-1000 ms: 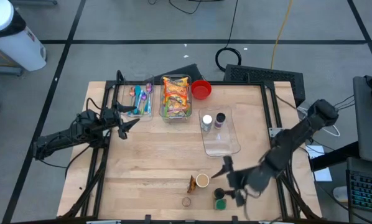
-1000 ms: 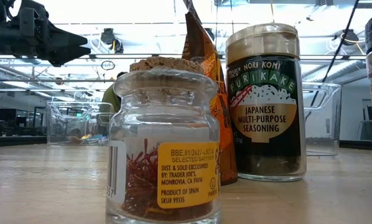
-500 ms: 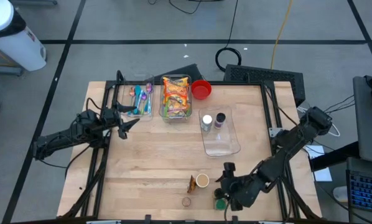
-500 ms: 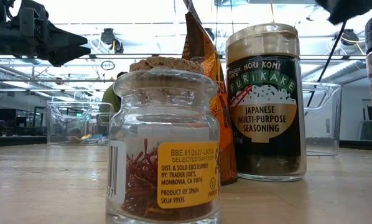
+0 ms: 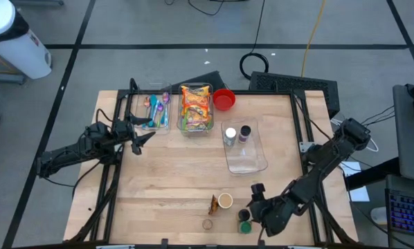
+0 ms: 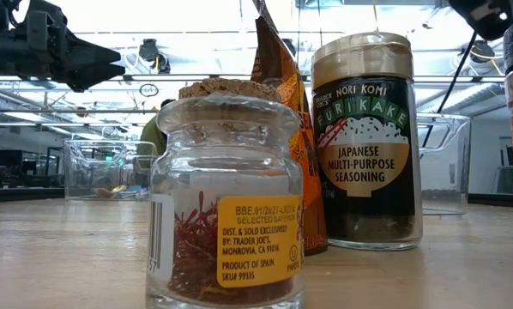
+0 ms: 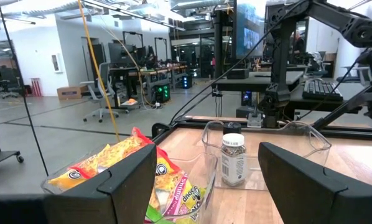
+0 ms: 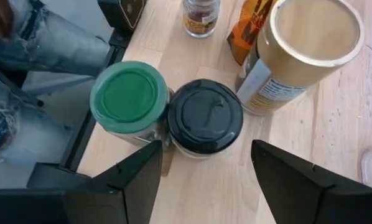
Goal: Pick & Place Food Item
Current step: Put the black and orange seasoning bottle into the bottom right transparent bin
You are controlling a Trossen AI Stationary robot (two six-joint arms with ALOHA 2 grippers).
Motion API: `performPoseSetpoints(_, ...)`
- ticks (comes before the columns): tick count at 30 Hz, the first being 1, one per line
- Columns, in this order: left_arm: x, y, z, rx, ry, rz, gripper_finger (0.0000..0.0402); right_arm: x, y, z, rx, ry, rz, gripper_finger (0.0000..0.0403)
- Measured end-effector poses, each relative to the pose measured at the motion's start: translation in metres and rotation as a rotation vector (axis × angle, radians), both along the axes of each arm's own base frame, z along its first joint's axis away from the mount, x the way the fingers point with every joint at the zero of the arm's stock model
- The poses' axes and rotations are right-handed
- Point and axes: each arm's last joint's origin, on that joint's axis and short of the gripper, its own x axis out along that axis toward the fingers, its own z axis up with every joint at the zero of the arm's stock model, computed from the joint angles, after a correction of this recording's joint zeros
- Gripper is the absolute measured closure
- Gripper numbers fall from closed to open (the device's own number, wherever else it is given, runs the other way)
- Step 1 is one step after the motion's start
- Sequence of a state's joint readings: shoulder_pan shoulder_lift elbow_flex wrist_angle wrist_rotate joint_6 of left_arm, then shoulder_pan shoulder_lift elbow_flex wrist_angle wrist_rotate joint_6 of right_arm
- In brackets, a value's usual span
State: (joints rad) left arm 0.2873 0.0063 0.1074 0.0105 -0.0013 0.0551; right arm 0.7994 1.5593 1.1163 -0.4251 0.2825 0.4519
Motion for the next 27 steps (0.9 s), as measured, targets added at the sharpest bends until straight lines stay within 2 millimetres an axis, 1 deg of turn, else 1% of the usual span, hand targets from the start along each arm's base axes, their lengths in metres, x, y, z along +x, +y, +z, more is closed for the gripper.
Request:
performPoseSetpoints(4,0.0,0.0,0.0,0.0,0.0,0.0,0.0119,-0.002,-0.002,-0.009,-0.006,0.0,0.005,0.0165)
performPoseSetpoints(7,0.0,0.0,0.0,0.0,0.0,0.0,0.0119,-0.001,-0.001,-0.015,0.031,-0.038,0.004,0.0164)
performPoseSetpoints(11,0.0,0.0,0.0,0.0,0.0,0.0,0.0119,-0.001,-0.002,-0.022,0.063,-0.065,0.0,0.0153)
performPoseSetpoints(20,0.0,0.0,0.0,0.0,0.0,0.0,0.0119,0.003,-0.008,-0.029,0.092,-0.096,-0.021,0.0109)
performPoseSetpoints(24,0.0,0.0,0.0,0.0,0.0,0.0,0.0119,0.005,-0.012,-0.032,0.089,-0.094,-0.034,0.0107)
performPoseSetpoints(27,0.0,0.0,0.0,0.0,0.0,0.0,0.0119,0.006,-0.014,-0.032,0.082,-0.092,-0.04,0.0113)
